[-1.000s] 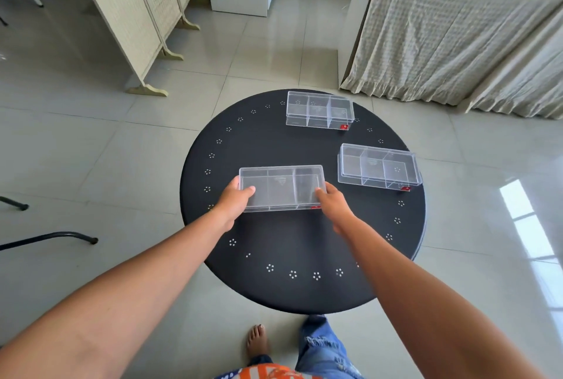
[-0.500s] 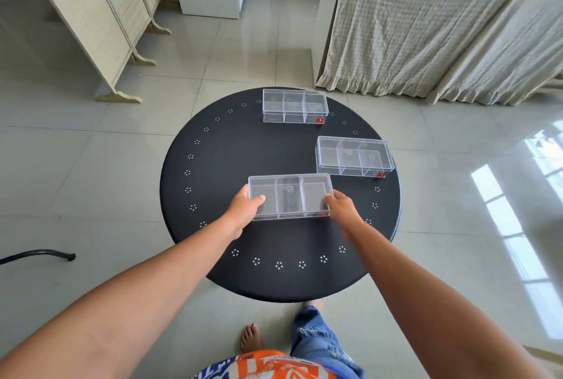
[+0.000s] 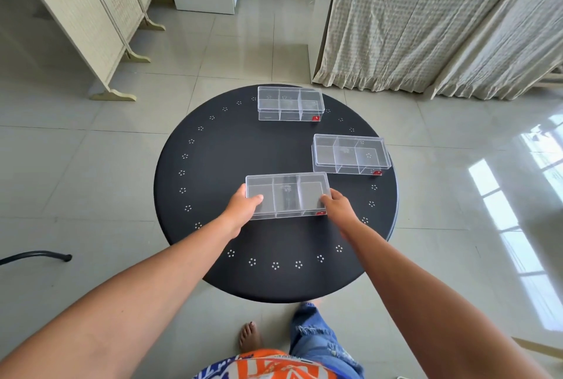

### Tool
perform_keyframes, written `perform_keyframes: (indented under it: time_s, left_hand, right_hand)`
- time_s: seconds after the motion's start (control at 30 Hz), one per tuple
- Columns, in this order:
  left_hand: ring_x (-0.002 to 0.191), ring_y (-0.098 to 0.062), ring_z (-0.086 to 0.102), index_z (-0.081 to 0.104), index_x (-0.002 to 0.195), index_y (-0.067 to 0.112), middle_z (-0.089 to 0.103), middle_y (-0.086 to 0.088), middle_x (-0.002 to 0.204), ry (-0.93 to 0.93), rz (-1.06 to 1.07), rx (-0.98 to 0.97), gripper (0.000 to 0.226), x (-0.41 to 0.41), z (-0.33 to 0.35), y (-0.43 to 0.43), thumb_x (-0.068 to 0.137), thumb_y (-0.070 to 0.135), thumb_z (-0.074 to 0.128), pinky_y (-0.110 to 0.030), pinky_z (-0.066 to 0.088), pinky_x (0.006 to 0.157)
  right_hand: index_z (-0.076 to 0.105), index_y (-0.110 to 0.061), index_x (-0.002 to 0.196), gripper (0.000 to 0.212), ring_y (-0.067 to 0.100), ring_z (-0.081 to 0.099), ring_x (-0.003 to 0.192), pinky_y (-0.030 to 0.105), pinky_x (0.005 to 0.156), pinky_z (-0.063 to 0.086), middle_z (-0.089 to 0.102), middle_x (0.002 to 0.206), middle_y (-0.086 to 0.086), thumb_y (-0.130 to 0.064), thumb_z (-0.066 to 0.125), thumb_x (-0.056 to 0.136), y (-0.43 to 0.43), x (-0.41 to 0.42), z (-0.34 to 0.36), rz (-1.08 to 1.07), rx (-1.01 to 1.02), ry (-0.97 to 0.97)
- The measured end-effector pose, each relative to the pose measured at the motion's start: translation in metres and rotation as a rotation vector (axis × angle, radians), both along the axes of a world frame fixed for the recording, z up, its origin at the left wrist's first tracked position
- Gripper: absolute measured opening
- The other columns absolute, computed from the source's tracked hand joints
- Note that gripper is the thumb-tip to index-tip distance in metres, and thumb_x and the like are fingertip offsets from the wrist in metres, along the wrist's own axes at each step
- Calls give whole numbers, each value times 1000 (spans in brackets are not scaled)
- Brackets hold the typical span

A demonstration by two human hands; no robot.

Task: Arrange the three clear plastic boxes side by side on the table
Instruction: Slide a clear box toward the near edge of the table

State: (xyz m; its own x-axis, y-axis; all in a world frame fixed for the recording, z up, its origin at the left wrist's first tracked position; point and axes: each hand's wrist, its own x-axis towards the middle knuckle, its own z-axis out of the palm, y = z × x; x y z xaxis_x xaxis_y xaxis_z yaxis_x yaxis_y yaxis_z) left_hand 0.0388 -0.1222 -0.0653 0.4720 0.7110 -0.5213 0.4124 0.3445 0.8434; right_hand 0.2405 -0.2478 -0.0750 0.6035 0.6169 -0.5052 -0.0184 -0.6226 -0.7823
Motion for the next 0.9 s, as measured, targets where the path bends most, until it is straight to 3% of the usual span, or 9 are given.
perform_keyframes:
  time_s: [0.13, 0.33, 0.47, 0.67, 0.77, 0.83, 0.9]
  left_hand:
    - [112, -16, 60, 54, 125, 20, 65, 2, 122, 12, 8, 13, 31, 0, 1, 5, 95, 16, 50, -27, 42, 91]
    - [114, -16, 59, 54, 127, 21, 64, 3, 122, 39, 10, 27, 32, -2, 2, 12, 95, 17, 51, -29, 42, 95]
    - [112, -17, 60, 54, 127, 21, 64, 2, 121, 51, 25, 31, 33, -1, 2, 15, 94, 16, 51, -30, 43, 95]
    - [113, -17, 59, 53, 129, 21, 63, 2, 122, 64, 19, 32, 35, 0, 2, 17, 94, 16, 52, -30, 43, 95]
    - [115, -19, 59, 53, 127, 20, 63, 2, 122, 76, 19, 26, 33, 0, 2, 18, 94, 16, 52, -30, 43, 93]
    - [118, -21, 58, 50, 129, 18, 62, -1, 127, 102, 22, 28, 37, 1, 1, 19, 93, 17, 53, -31, 43, 95]
    - [129, -24, 50, 34, 145, 15, 49, -5, 144, 153, 49, 34, 57, 4, 2, 20, 92, 21, 54, -36, 40, 105]
  right_hand:
    - [64, -13, 114, 35, 24, 63, 98, 36, 92, 50, 69, 108, 7, -10, 40, 90, 3, -1, -2, -1, 0, 6]
    - [61, -22, 108, 28, 17, 62, 90, 22, 71, 46, 67, 93, -7, -11, 41, 93, 9, -6, 3, 16, 30, 36]
    - [62, -15, 119, 35, 21, 64, 99, 29, 87, 48, 69, 108, 3, -10, 41, 93, 14, -7, 1, 12, 25, 46]
    - [62, -15, 120, 35, 20, 64, 96, 27, 82, 46, 69, 110, 4, -9, 41, 93, 16, -7, 3, 12, 19, 51]
    - [62, -17, 116, 32, 18, 64, 93, 23, 72, 47, 68, 104, 1, -10, 41, 93, 16, -7, 5, 9, 11, 52]
    - [62, -15, 115, 29, 25, 65, 101, 23, 73, 47, 67, 103, 1, -13, 43, 93, 16, -6, 5, -2, -14, 53]
    - [56, -8, 130, 38, 29, 58, 122, 27, 87, 42, 64, 120, 4, -20, 46, 95, 17, -4, 5, -23, -36, 47]
